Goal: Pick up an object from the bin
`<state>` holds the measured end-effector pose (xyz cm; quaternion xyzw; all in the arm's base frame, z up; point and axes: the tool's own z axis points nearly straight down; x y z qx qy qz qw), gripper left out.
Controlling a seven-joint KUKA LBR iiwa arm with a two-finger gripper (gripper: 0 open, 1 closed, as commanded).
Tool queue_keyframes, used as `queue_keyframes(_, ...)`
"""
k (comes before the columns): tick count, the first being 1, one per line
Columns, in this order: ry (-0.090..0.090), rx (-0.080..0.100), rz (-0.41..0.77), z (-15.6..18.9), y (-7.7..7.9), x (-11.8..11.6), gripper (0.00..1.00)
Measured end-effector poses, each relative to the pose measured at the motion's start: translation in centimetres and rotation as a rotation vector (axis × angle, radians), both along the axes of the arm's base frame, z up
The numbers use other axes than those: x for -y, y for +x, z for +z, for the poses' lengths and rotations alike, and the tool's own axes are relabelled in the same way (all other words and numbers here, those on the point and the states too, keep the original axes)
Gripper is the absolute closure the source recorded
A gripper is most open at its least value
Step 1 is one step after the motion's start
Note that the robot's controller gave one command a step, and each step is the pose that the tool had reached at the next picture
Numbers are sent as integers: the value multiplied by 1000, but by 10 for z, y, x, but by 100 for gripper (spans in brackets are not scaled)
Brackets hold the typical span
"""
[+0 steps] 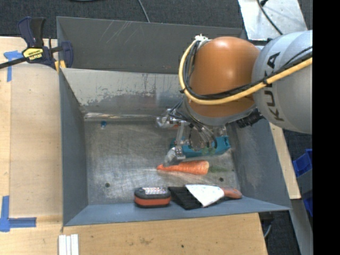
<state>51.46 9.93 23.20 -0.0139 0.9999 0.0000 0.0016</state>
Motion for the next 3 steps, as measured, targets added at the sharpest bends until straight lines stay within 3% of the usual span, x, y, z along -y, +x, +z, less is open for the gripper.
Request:
queue_keyframes(1, 0, -2, -83, -114, -25, 82, 100)
queue_keyframes(2, 0, -3, -82, -114, -26, 82, 0)
queue_keyframes(3, 1, -3, -82, -114, -25, 82, 0)
